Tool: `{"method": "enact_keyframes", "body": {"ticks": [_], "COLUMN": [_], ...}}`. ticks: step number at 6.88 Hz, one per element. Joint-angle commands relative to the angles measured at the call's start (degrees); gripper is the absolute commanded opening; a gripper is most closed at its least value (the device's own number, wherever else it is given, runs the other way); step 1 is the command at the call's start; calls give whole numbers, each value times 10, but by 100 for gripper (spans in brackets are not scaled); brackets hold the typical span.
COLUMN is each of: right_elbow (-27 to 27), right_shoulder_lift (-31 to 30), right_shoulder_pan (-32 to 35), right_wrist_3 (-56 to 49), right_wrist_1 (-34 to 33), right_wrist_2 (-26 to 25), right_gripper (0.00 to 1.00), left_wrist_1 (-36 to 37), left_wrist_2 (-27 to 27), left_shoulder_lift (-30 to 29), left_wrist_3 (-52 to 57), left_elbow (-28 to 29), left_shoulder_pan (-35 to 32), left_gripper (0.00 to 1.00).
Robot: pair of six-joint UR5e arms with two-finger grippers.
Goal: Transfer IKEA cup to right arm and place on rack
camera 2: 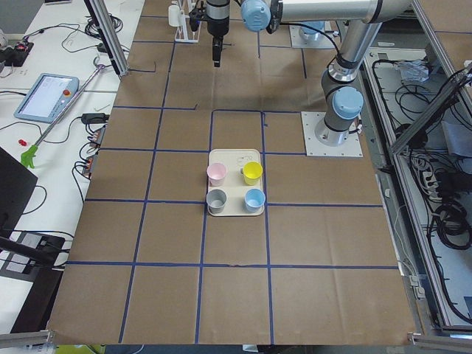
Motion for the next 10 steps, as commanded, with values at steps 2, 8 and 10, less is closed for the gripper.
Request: {"method": "enact_keyframes", "body": {"ticks": [2,8,10], "right_elbow": [1,-2,-2], "right_shoulder_lift": [2,-79,-123], "right_shoulder_pan": [0,15,34], "right_wrist_3": [17,12,9], "right_wrist_1": [6,74,163], "right_wrist_2": [-1,2,2], "right_gripper": [100,100,100], "left_wrist_1": [1,0,0], "left_wrist_2": [0,4,4], "left_shoulder_lift": [0,0,0], "left_wrist_3": [-3,-3,-3], "left_elbow": [-1,-1,-1], "left_shoulder_pan": [-1,-1,-1], "left_gripper": [99,99,99]}}
